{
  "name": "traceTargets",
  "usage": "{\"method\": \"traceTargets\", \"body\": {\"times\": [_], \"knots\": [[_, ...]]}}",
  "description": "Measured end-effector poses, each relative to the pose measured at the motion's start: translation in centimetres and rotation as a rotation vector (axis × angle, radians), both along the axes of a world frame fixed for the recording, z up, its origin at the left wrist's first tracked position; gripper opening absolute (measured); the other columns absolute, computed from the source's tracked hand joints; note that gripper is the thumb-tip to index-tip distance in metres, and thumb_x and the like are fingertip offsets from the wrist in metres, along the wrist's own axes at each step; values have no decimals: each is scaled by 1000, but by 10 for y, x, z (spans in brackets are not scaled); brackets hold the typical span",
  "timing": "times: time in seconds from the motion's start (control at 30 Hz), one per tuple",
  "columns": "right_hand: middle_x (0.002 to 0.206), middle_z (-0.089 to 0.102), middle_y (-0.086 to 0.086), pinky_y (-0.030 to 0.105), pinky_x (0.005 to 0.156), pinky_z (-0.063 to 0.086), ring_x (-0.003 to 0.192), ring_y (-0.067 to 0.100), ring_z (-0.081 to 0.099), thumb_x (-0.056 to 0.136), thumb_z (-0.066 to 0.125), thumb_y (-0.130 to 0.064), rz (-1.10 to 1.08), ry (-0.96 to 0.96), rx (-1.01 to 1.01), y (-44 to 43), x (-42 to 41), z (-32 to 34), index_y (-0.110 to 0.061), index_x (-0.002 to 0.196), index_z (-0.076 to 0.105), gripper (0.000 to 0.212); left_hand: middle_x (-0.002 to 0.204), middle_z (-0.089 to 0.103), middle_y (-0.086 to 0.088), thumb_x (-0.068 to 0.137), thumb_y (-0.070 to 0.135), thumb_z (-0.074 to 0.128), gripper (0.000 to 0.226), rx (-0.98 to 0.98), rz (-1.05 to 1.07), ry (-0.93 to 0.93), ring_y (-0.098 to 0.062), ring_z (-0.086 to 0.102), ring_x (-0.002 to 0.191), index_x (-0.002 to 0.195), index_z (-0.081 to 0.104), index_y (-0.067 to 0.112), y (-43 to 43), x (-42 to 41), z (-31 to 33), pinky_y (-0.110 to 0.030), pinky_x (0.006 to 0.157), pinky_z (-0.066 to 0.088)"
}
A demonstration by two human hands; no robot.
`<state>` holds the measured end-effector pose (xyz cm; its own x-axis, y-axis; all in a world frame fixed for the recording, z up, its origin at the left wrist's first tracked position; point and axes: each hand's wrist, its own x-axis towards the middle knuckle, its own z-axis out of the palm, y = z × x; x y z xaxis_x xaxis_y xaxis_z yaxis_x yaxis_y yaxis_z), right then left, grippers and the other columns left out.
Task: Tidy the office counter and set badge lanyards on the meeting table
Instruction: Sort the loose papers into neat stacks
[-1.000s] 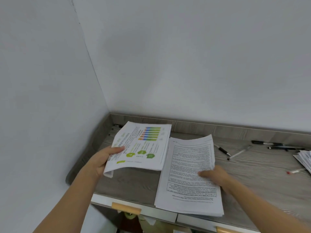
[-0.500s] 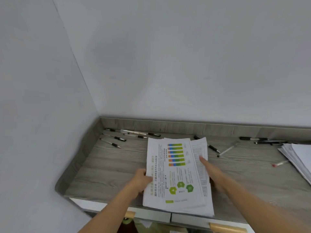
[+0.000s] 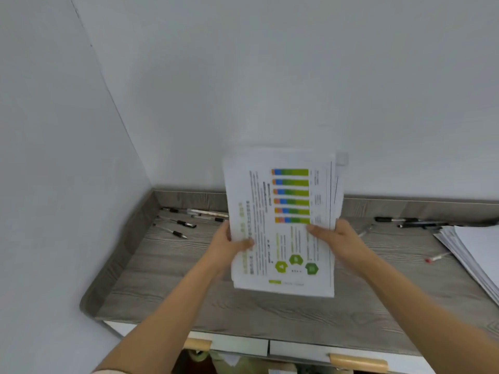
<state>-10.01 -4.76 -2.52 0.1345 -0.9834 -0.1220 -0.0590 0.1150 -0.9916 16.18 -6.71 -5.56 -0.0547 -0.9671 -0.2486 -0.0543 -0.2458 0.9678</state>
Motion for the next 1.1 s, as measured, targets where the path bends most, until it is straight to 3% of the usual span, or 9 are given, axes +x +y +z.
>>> {"method": "traceTargets", "body": {"times": [0.07, 0.13, 0.2, 0.27, 0.4, 0.6, 0.73, 0.93, 1.1], "knots": [[108, 75, 3, 35, 79, 60, 97, 21, 72, 93, 60, -9, 21, -65, -71, -5, 1, 20, -14, 114, 68, 23, 113, 70, -5, 81, -3, 70, 36, -82, -19, 47, -20, 70, 98, 113, 59, 10, -11, -3, 23, -41, 81, 59], [111, 74, 2, 36, 81, 60, 100, 19, 72, 89, 63, -7, 21, -114, -96, -8, -1, 28, -16, 116, 67, 29, 108, 72, -2, 83, -6, 68, 31, -147, -22, 59, -17, 71, 95, 108, 63, 11, -13, -4, 34, -37, 79, 59], [113, 73, 3, 40, 85, 58, 103, 21, 70, 85, 68, -8, 0, -83, -94, -9, -7, 22, -18, 115, 68, 32, 104, 73, 0, 82, -8, 67, 28, -162, -24, 26, -13, 72, 90, 100, 66, 14, -10, -3, 31, -31, 77, 59], [113, 73, 1, 45, 89, 55, 106, 23, 69, 83, 72, -9, 1, -6, -69, -8, -11, 5, -19, 116, 68, 35, 103, 72, 0, 82, -8, 68, 28, -127, -43, -38, -16, 71, 95, 95, 67, 16, -6, -2, 17, -38, 86, 57], [112, 73, -7, 40, 90, 56, 106, 14, 68, 84, 71, -6, 39, 69, -39, 1, -8, -17, -23, 116, 67, 36, 116, 70, 0, 86, -3, 66, 30, -107, -150, -116, -19, 64, 112, 106, 69, 19, 6, -9, 0, -43, 96, 51], [110, 74, -9, 30, 79, 59, 103, 11, 69, 86, 69, -5, 45, 71, -7, -1, -7, -26, -25, 115, 66, 35, 120, 67, 2, 92, 5, 60, 27, -115, -178, -155, -15, 64, 111, 113, 64, 22, 10, -14, -1, -36, 93, 54], [114, 73, -3, 40, 89, 57, 105, 16, 69, 87, 70, -9, -3, 59, 65, 2, -18, -42, -22, 116, 67, 32, 113, 70, 5, 94, 8, 59, 24, -88, -146, -148, -12, 67, 102, 115, 65, 19, 13, -27, 2, -32, 86, 55], [96, 76, 6, 35, 63, 60, 82, 24, 75, 96, 60, -15, -281, 12, 139, 15, -66, -34, -14, 106, 65, 12, 106, 74, -6, 95, 8, 58, 19, 29, -125, 88, -23, 71, 97, 111, 66, 12, 11, -85, 14, -46, 82, 58], [92, 72, -1, 26, 57, 54, 78, 16, 71, 100, 52, -14, -467, 205, 75, 31, -132, -34, -20, 100, 61, 10, 103, 74, -4, 94, 6, 59, 18, 92, -101, 119, -22, 72, 92, 108, 66, 15, 16, -172, 9, -42, 76, 59]]}}
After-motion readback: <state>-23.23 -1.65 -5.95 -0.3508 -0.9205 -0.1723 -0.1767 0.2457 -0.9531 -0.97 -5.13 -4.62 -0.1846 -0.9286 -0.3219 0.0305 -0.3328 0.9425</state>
